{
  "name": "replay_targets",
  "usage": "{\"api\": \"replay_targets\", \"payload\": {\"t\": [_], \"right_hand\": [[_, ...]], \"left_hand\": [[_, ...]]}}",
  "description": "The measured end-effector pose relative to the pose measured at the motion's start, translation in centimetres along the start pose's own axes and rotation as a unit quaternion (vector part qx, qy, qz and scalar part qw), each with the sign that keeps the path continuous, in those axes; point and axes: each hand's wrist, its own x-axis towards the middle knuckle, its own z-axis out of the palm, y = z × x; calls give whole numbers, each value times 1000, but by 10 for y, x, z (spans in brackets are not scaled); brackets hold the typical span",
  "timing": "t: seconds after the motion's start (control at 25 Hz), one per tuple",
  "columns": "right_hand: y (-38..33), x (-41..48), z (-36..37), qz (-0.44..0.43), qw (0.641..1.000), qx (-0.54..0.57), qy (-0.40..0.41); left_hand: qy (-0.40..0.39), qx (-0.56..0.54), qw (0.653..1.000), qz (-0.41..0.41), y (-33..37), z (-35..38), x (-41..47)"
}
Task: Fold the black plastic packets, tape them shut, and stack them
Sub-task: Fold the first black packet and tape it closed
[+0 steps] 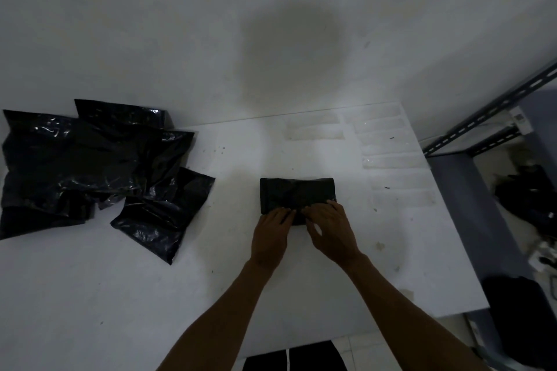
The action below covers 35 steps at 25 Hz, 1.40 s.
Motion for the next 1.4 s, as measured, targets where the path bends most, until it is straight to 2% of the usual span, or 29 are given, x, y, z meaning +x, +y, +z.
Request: {"api": "replay_targets", "payload": {"t": [0.08, 0.16, 0.28, 0.44, 0.6, 0.68, 0.8, 0.88, 1.0, 1.08, 1.2, 1.4], "right_hand": [[11, 17, -7, 54, 995, 57, 58], [36, 45, -8, 155, 982, 51, 97], [81, 89, 0, 284, 956, 54, 42], [121, 139, 7, 326, 943, 57, -26], [136, 174, 11, 414, 906, 34, -79], [140, 180, 10, 422, 901, -5, -98], [147, 186, 11, 397, 912, -47, -92], [148, 189, 12, 403, 912, -32, -62], [145, 194, 8, 465, 885, 38, 8], [142, 196, 4, 482, 875, 38, 22], [141, 202, 3, 464, 886, 18, 2], [141, 203, 1, 486, 873, 24, -21]], "left_hand": [[5, 19, 1000, 16, 0, 1, 1], [12, 30, 999, 20, -4, 5, -1], [25, 32, 999, 23, -9, 11, 0], [18, 24, 999, 27, -13, 18, 12], [-6, 22, 1000, -6, -10, 18, 17], [-10, 21, 1000, -8, -9, 17, 16], [-9, 32, 999, -5, -11, 17, 16], [-8, 37, 999, -3, -12, 17, 16], [0, 34, 999, 4, -13, 18, 16], [3, 32, 999, 4, -13, 18, 16], [9, 33, 999, 3, -13, 19, 15], [7, 36, 999, 7, -13, 18, 15]]}}
